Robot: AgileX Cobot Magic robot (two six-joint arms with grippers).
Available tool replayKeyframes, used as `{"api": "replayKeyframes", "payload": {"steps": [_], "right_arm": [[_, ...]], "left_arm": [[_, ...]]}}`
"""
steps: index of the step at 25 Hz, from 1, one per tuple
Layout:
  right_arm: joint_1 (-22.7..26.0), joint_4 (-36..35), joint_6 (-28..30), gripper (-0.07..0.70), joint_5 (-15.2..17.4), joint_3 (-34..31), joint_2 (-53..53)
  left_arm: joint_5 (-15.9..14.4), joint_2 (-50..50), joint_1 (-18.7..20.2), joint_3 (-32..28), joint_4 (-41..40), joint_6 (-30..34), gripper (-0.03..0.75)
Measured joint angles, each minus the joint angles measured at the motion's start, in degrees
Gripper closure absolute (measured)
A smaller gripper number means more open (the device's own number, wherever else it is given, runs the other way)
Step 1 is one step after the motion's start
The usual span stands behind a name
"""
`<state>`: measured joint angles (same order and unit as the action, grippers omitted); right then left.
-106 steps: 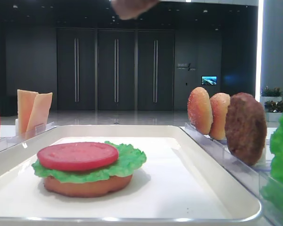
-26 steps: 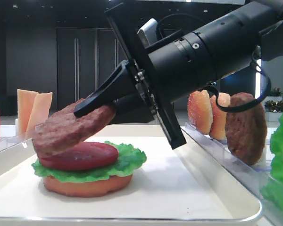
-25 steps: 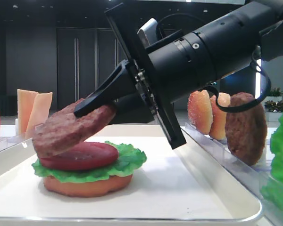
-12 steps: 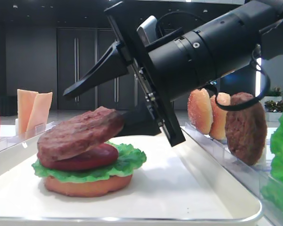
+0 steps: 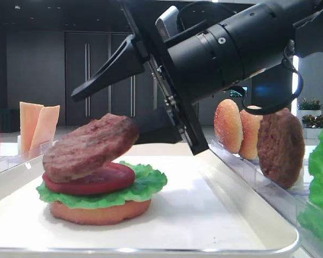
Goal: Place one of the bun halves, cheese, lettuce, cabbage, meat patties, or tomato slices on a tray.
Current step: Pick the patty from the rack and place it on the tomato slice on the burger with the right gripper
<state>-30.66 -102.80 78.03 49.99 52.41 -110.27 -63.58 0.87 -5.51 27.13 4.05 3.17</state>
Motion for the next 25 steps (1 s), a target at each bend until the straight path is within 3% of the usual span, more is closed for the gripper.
{"api": "replayKeyframes", "payload": {"steps": [8,25], "right_arm": [[0.0,2.8,0.5,0.183,-5.3,0.1,2.7],[0.0,8.9,0.2,0.183,-12.0,0.1,7.5]], "left_arm": [[0.0,0.0,0.0,0.0,0.0,0.0,0.722],[0.0,0.0,0.0,0.0,0.0,0.0,0.722]]}}
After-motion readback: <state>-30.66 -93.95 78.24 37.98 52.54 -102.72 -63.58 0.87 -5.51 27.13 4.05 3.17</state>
